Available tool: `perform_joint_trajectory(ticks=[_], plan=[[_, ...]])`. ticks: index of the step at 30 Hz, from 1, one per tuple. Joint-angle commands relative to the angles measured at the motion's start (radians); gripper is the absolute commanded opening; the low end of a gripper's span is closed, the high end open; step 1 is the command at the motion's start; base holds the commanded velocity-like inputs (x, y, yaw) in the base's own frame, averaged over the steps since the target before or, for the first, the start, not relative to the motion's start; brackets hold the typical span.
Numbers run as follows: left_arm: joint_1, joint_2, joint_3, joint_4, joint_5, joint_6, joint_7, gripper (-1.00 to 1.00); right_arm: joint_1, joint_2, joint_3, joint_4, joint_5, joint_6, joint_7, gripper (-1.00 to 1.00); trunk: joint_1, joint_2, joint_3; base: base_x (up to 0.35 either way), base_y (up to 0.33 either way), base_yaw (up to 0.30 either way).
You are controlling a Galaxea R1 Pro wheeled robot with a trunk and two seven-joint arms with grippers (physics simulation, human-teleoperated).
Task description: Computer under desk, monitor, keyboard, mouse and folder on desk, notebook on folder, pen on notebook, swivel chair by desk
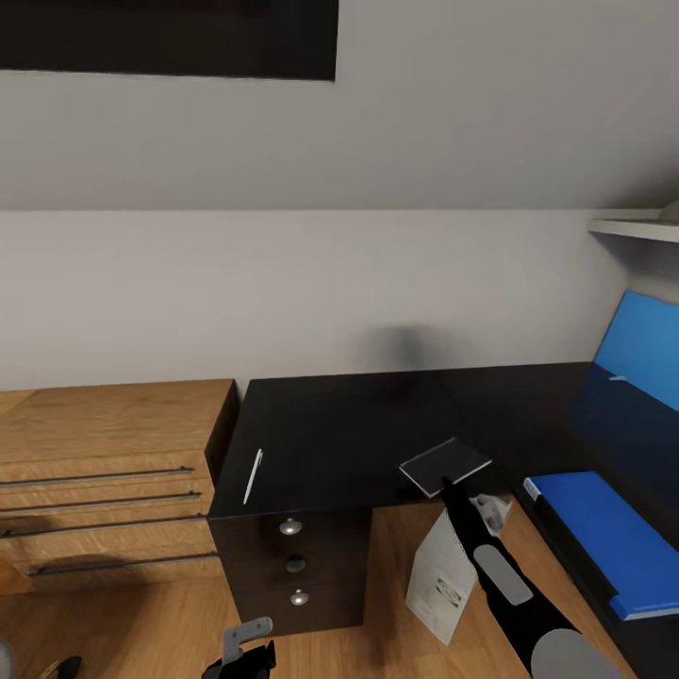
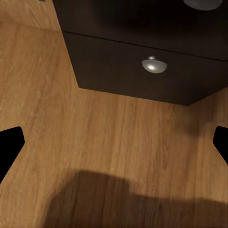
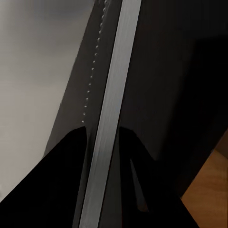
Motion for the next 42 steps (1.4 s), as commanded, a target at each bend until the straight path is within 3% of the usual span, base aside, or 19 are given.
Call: perform_joint_trajectory(ticks=[1,4,5,11,14,20,26,28,42], plan=[[-0.001,0.001,-0.009,-0.002,0.011,-0.006,0.006,1.0,-0.001,-0.006,0.008,-0.004,-0.011,-0.012,0.005,-1.0,-0.004,0.007,0.002,0.0,0.0,0.0],[-0.001,0.001,-0.009,-0.002,0.011,-0.005,0.006,1.0,-0.001,-0.021,0.008,-0.009,-0.011,-0.011,0.008,-1.0,-0.015,0.028,0.012,0.0,0.0,0.0],[-0.001,0.001,-0.009,-0.002,0.011,-0.005,0.006,1.0,-0.001,-0.038,0.009,-0.011,-0.015,-0.002,0.007,-1.0,-0.019,0.035,0.015,0.0,0.0,0.0],[-0.001,0.001,-0.008,-0.002,0.012,-0.002,0.005,1.0,0.001,-0.066,0.007,-0.037,-0.017,0.035,0.009,-1.0,-0.019,0.035,0.015,0.0,0.0,0.0],[-0.001,0.002,-0.008,0.006,0.013,-0.001,0.004,1.0,0.001,-0.097,0.006,-0.06,-0.019,0.037,0.008,-1.0,-0.019,0.035,0.015,0.0,0.0,-0.059],[-0.001,0.001,-0.011,0.038,0.012,-0.001,0.003,1.0,0.003,-0.12,0.005,-0.075,-0.02,0.039,0.009,-1.0,-0.019,0.035,0.015,0.0,0.0,-0.218],[-0.001,0.001,-0.062,0.041,0.012,-0.001,0.005,1.0,0.005,-0.138,0.005,-0.078,-0.02,0.047,0.011,-1.0,-0.019,0.035,0.015,-0.151,-0.109,-0.223],[-0.001,0.001,-0.074,0.041,0.012,-0.001,0.006,1.0,0.006,-0.159,0.005,-0.078,-0.022,0.081,0.015,-1.0,-0.019,0.035,0.015,-0.238,-0.225,-0.037],[-0.001,0.0,-0.079,0.041,0.011,-0.004,0.005,1.0,0.006,-0.172,0.004,-0.072,-0.039,0.097,0.016,-1.0,-0.019,0.035,0.015,-0.032,-0.112,-0.004]])
